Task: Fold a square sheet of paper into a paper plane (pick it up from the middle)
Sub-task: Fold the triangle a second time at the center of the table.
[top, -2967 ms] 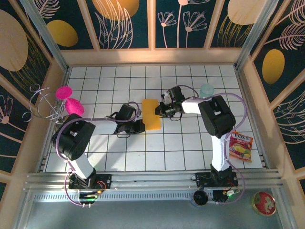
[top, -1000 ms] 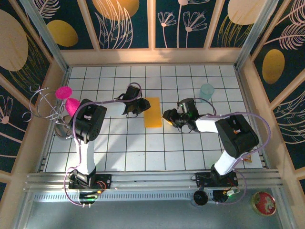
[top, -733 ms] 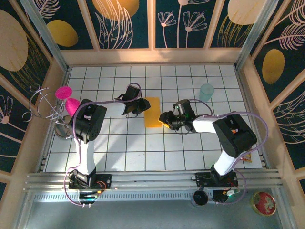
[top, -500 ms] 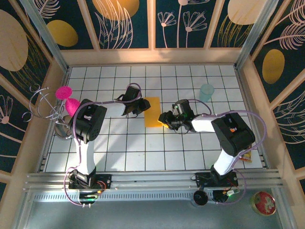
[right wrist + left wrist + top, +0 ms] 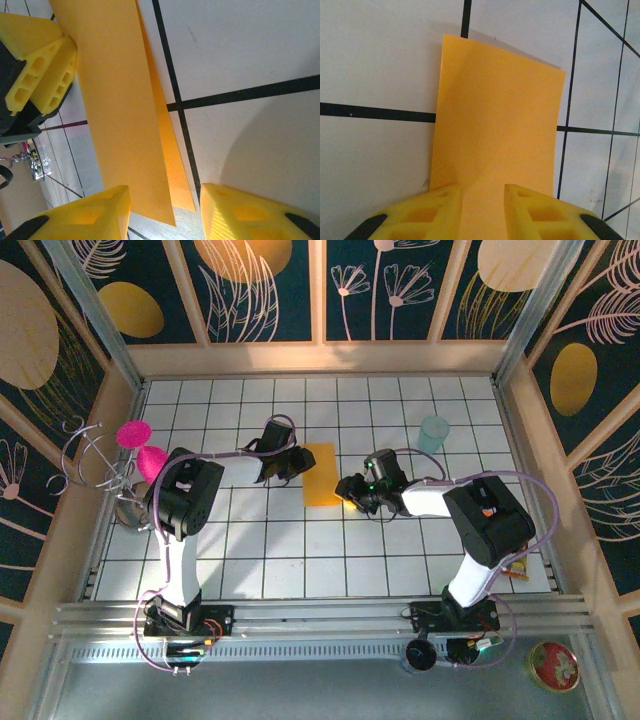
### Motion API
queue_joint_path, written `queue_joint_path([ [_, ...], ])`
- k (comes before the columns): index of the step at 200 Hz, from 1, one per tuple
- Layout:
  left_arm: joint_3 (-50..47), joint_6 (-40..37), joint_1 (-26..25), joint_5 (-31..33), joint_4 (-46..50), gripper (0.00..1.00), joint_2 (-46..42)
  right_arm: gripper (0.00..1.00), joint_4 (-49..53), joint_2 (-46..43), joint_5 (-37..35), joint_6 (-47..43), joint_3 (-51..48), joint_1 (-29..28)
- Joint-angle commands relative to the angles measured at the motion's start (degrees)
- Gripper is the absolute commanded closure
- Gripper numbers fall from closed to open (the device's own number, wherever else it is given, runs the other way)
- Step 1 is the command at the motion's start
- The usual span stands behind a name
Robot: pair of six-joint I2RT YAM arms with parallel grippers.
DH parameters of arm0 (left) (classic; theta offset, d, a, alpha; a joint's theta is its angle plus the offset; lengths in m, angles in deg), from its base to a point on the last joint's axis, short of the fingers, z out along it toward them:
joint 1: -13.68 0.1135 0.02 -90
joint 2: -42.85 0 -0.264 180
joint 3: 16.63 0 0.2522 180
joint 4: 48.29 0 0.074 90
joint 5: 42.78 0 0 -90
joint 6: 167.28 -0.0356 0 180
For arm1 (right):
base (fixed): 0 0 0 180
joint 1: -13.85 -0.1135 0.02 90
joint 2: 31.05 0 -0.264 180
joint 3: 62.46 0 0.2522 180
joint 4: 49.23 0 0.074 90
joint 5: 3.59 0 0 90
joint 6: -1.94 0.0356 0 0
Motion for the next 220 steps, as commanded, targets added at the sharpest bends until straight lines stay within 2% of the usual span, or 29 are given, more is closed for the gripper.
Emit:
queue_joint_path([
  [1, -1.42, -0.07, 0.03, -0.03, 1.49, 0.71, 1.65, 0.62, -1.98, 1.12, 1.76, -0.77, 0.92, -0.26],
  [54, -1.44, -0.01, 0.08, -0.36, 1.58, 0.71, 1.27, 0.73, -7.62, 1.7, 4.95, 0.09, 0.75, -0.26],
  [103, -1.44, -0.16, 0.07, -0.73, 1.51, 0.71, 0.49, 0.8, -6.56, 3.09, 4.18, -0.05, 1.79, -0.26],
  [144, -0.59, -1.41, 0.02, -2.54, 0.62, 0.72, -2.25, 1.0, -4.1, 2.66, 3.29, -0.59, 1.4, -0.26],
  [161, 0.73, -2.9, 0.06, -3.26, 0.44, 0.72, -4.11, 1.0, -2.98, 1.07, 3.52, -1.41, 0.18, -0.2],
  [220, -0.08, -2.16, 0.11, -4.25, -2.92, 0.89, -1.98, 1.0, -0.23, -3.38, 5.13, -3.69, -2.19, -0.22],
])
